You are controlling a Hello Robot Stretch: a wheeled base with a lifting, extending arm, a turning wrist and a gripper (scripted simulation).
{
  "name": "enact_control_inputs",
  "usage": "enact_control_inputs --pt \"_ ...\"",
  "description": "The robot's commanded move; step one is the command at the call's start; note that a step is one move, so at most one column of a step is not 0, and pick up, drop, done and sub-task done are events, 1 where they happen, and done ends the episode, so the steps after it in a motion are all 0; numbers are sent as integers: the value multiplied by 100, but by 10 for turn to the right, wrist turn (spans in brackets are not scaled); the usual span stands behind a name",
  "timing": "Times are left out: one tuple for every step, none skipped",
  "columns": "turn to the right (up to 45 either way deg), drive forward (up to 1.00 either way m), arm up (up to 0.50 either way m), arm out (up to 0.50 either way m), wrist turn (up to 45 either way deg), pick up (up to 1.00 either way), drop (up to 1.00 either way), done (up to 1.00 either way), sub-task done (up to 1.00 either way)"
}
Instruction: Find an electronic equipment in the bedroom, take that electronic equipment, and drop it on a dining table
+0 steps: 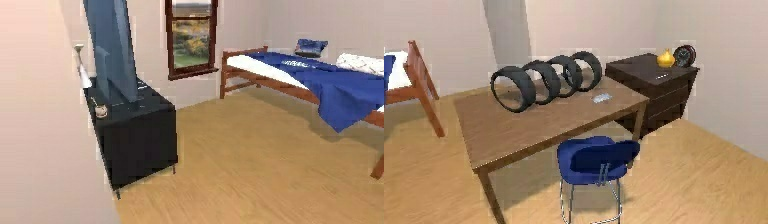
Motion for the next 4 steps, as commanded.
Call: enact_control_inputs --pt "0 100 0 0 0 0 0 0 0" --pt "-450 0 0 0 0 0 0 0 0" --pt "-450 0 0 0 0 0 0 0 0" --pt "-240 0 0 0 0 0 0 0 0"
